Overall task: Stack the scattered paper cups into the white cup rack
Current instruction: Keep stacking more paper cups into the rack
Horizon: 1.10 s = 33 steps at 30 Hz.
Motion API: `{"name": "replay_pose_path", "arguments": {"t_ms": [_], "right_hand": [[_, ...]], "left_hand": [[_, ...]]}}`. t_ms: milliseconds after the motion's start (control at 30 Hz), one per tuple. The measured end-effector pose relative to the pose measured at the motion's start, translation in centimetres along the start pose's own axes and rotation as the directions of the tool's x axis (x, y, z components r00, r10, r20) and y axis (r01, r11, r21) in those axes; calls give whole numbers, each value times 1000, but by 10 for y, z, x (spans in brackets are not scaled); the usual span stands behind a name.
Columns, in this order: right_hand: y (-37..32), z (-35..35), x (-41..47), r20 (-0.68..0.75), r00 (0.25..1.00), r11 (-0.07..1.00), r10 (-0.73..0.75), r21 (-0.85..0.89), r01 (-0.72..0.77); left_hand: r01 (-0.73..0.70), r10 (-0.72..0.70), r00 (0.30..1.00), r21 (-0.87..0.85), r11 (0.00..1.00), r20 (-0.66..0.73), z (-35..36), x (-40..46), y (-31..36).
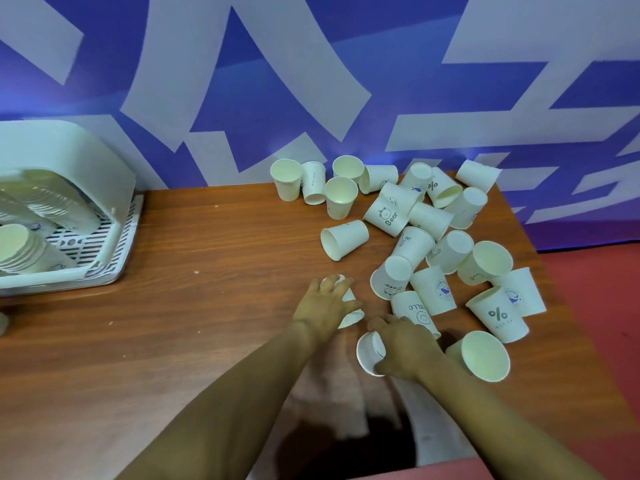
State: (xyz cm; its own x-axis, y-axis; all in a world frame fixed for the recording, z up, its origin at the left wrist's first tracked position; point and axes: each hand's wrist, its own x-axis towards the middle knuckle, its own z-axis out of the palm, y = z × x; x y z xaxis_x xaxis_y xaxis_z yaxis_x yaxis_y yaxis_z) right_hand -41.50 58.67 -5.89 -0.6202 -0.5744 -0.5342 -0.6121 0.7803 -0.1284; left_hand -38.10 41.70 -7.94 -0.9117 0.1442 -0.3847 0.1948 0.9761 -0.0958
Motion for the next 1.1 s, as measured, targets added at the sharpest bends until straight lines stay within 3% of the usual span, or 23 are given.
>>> {"name": "replay_pose_path", "arguments": {"t_ms": [100, 200, 333, 433, 567, 667, 867, 1100], "right_hand": [[4, -5, -3, -22, 1000, 997, 0, 73, 1], [5, -18, -6, -56, 998, 995, 1, 95, 4], [1, -39, -6, -143, 989, 974, 48, 226, -15], [-9, -57, -3, -236, 970, 933, 51, 358, 38], [-30, -78, 5, -266, 964, 907, -4, 404, 116], [-58, -85, 11, -295, 955, 901, -33, 404, 156], [-115, -86, 22, -342, 935, 873, -98, 421, 246], [-188, -92, 25, -423, 904, 867, -56, 429, 254]], "left_hand": [[59, -60, 998, -50, 997, -24, -1, -6, -7], [140, -152, 988, -206, 969, -42, -7, -19, -18], [254, -296, 955, -532, 807, 6, -25, -48, -40], [311, -417, 909, -680, 664, 9, -35, -81, -65], [402, -573, 820, -697, 594, -15, -48, -121, -111], [385, -635, 769, -736, 556, -78, -53, -148, -128], [357, -613, 783, -731, 582, -105, -47, -184, -149], [329, -612, 778, -739, 587, -139, -26, -235, -214]]}}
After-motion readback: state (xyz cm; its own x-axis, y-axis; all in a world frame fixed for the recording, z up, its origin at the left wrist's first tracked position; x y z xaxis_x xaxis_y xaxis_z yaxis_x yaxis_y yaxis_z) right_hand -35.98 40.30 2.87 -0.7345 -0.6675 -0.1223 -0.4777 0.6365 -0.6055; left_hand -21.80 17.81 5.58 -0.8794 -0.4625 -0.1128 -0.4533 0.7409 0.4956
